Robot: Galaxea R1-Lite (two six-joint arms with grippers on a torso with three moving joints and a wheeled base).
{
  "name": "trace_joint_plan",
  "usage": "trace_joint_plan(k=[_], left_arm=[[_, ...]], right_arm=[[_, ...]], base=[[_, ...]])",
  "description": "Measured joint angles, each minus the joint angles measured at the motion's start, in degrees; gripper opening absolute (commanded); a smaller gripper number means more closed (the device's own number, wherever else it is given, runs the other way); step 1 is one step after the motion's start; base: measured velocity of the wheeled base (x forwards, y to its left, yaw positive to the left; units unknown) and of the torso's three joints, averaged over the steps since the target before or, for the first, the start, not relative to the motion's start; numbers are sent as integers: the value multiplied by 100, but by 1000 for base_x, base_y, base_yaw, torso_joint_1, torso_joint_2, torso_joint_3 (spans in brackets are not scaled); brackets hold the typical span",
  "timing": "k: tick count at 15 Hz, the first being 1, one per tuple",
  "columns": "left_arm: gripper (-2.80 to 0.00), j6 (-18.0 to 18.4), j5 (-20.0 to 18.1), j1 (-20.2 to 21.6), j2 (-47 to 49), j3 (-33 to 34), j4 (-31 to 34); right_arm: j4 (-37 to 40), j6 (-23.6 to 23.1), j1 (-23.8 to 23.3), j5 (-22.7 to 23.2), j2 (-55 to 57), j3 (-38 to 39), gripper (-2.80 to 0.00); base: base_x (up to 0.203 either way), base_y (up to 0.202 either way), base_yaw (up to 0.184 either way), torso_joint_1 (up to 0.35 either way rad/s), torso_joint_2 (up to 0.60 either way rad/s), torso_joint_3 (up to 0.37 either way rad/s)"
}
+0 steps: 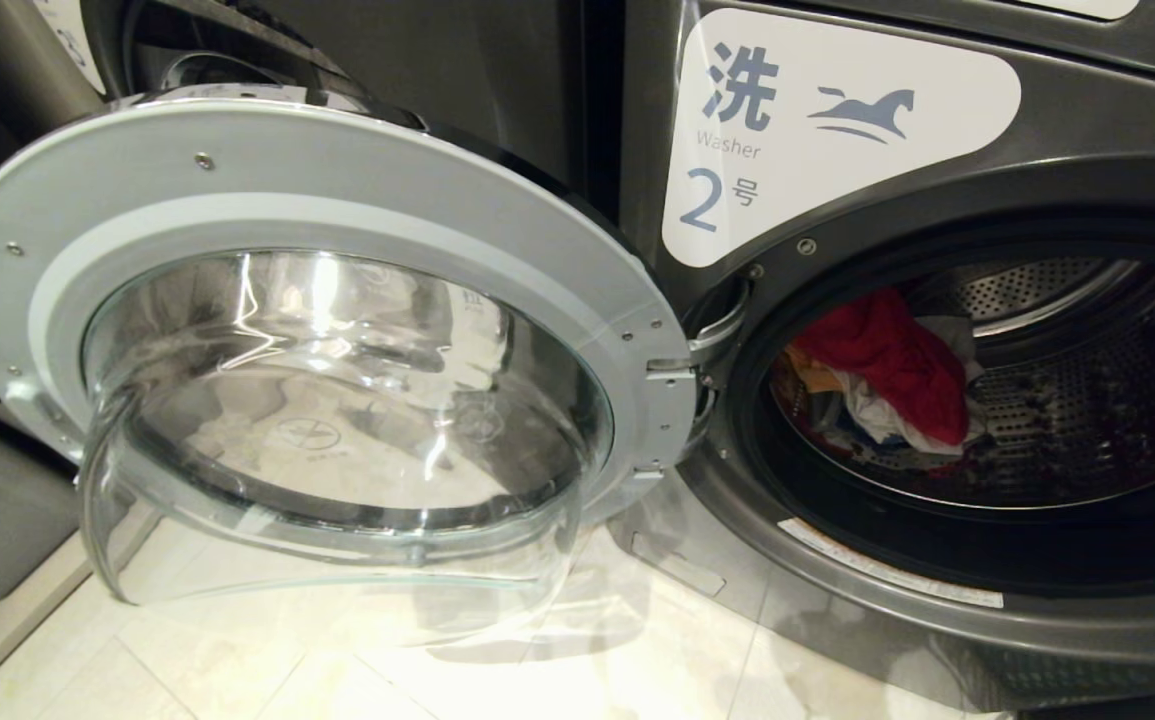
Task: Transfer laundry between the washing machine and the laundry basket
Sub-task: Pick a cloth and place it into the basket
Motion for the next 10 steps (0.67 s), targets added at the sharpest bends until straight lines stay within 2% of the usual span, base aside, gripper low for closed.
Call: trace_joint_plan(k=[2, 4, 6, 10], left_arm=[[-280, -87, 6, 0, 0, 0, -11], [-280, -91, 9, 0, 0, 0, -14], [-280, -91, 6, 0, 0, 0, -17], [-280, -90, 9, 0, 0, 0, -14]], right_arm=[[-307, -406, 7, -20, 1008, -10, -280], [-969, -568, 12, -124, 2133, -19, -280], [-1901, -552, 18, -265, 3363, -74, -280], [-4233, -387, 54, -419, 6017, -460, -280]], base=[[0, 0, 0, 0, 0, 0], [0, 0, 0, 0, 0, 0], [0, 0, 0, 0, 0, 0], [0, 0, 0, 0, 0, 0]])
